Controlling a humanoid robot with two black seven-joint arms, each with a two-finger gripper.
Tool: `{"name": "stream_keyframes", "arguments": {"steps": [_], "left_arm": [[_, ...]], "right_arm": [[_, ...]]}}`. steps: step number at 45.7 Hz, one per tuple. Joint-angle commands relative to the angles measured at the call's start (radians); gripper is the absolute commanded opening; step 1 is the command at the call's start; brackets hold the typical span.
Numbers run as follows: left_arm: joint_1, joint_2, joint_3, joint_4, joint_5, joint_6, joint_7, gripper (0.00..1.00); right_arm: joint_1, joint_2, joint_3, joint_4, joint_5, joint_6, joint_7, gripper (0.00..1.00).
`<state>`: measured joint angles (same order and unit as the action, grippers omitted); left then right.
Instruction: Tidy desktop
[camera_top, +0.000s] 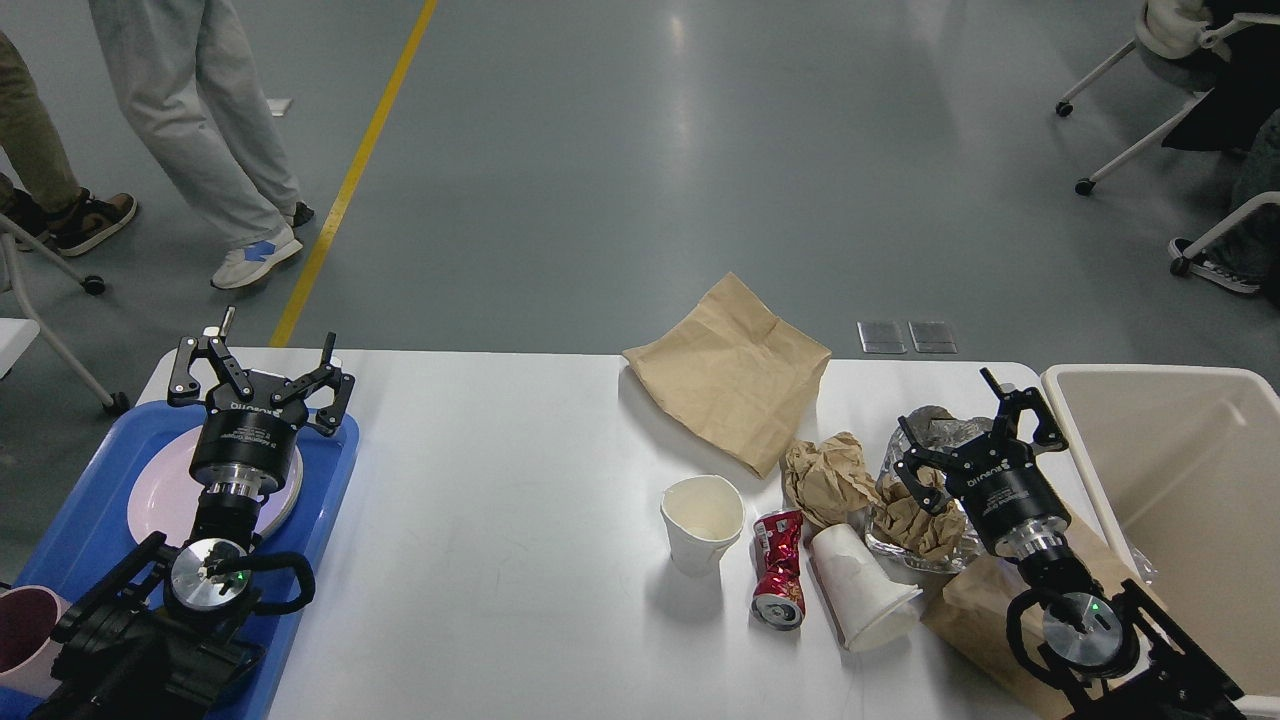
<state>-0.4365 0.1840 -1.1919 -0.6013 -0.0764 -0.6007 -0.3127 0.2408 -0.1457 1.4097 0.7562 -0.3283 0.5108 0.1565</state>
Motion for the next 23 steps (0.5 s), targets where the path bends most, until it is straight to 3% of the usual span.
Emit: {"name": "stream_keyframes", "arguments": {"steps": [1,23], "left_arm": [[-0.001,-0.001,0.002,0.0,-0.022,0.009,0.017,0.96],[0.001,-0.001,0.009,0.0,-0.023,0.01,0.007,0.96]], "right_arm": [[0.0,0.0,0.0,0.0,0.0,0.0,0.0,1.0],[0.0,0.0,0.0,0.0,0.0,0.0,0.0,1.0]]}}
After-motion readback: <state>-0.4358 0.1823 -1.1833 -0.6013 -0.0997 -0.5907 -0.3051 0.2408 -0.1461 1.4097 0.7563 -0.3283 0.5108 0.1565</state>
